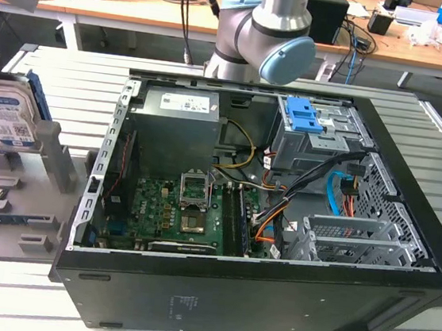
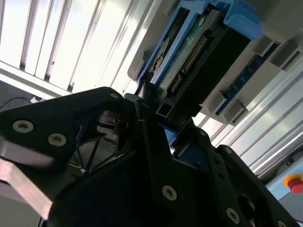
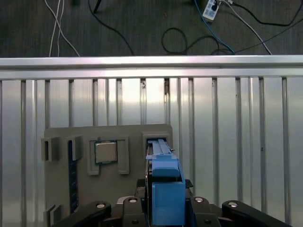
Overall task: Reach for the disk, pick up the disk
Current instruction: 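Pick up the disk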
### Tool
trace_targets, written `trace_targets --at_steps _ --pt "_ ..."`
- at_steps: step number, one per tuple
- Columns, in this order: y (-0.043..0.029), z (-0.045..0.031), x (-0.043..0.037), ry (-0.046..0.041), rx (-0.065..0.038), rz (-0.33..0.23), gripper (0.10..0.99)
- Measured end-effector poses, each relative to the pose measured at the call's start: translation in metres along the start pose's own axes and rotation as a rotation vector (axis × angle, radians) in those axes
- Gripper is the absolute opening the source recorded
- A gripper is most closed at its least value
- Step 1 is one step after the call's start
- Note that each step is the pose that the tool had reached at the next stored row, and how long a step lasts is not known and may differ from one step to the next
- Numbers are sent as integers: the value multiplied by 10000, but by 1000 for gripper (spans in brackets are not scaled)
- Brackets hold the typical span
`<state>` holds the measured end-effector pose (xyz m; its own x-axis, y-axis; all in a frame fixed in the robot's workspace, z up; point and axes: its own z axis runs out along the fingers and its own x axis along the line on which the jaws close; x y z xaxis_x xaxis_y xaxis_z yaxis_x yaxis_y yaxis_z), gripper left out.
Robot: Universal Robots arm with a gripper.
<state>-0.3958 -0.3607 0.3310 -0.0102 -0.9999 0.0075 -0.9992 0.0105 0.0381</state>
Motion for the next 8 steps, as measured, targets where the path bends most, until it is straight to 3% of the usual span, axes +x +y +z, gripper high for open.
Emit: trace_targets --at_steps 8 --pt "6 -204 2 0 0 0 365"
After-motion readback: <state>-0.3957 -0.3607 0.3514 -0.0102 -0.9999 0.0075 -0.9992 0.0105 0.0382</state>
